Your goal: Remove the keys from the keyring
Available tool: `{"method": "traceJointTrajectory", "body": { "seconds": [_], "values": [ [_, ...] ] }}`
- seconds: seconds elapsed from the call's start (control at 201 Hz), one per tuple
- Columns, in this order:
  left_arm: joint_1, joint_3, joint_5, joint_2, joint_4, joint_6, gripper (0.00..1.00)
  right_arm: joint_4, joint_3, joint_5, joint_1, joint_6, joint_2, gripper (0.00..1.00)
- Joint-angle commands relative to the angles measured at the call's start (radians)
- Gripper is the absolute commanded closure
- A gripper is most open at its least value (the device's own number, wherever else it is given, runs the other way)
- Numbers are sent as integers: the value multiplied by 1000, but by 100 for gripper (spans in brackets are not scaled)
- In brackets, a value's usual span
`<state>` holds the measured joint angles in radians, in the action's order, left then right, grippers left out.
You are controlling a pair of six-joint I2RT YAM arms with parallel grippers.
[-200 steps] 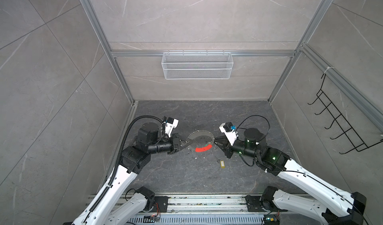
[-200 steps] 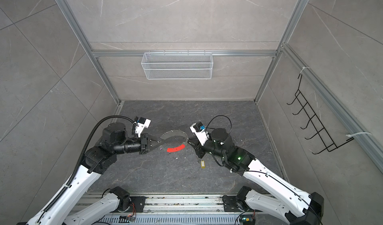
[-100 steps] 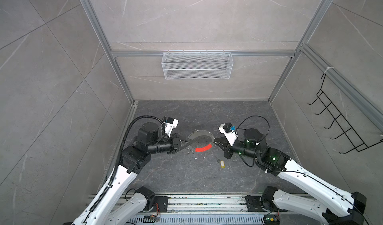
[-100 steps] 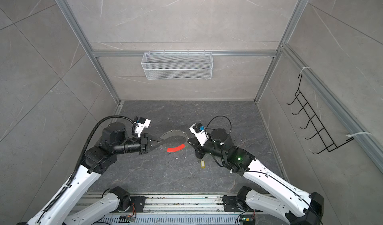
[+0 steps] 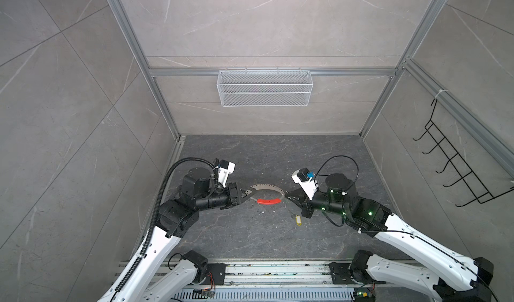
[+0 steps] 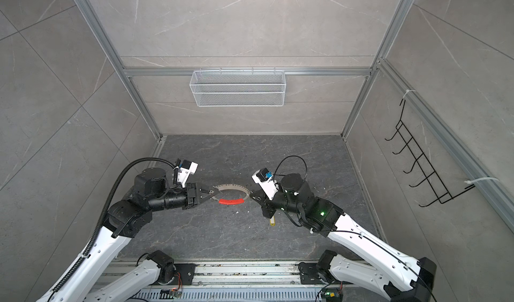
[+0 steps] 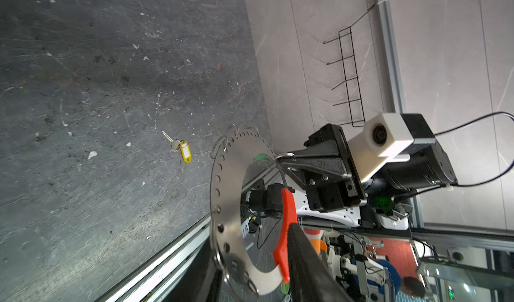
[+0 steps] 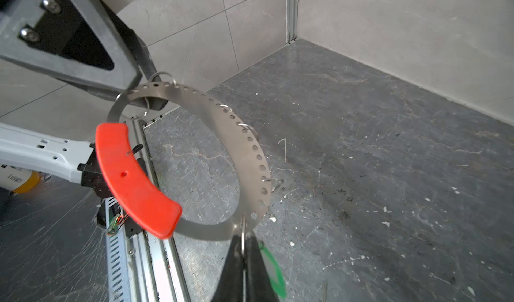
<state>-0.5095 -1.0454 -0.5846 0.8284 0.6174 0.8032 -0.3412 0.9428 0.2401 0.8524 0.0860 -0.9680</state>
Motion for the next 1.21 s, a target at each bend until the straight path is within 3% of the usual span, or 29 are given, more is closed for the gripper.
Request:
{"method": "traceJointTrajectory", "body": {
  "seconds": [0.0, 0.139, 0.379, 0.483, 0.613, 0.752, 0.996, 1.205],
  "values": [
    [6, -70, 70, -24, 62, -120, 59, -47, 47, 32, 22, 21, 18, 100],
    [6, -91, 118, -48, 107, -202, 57, -80, 73, 40, 44, 16, 18, 100],
    [6, -76, 196, -140, 89, -228, 57, -108, 112, 20, 63, -4, 22, 100],
    [7, -44, 97, -170, -2, -228, 56, -109, 126, 37, 68, -14, 13, 100],
    [5, 18, -111, -164, -193, -189, 57, -102, 142, 70, 68, -29, 0, 100],
    [3, 87, -202, -141, -377, -154, 58, -83, 157, 110, 68, -35, -11, 100],
    [-58, 196, -175, -90, -609, -154, 61, -20, 139, 162, 69, -14, -3, 100],
    [-213, 231, -126, -53, -657, -270, 64, 46, 93, 212, 68, 10, 16, 100]
  ]
}}
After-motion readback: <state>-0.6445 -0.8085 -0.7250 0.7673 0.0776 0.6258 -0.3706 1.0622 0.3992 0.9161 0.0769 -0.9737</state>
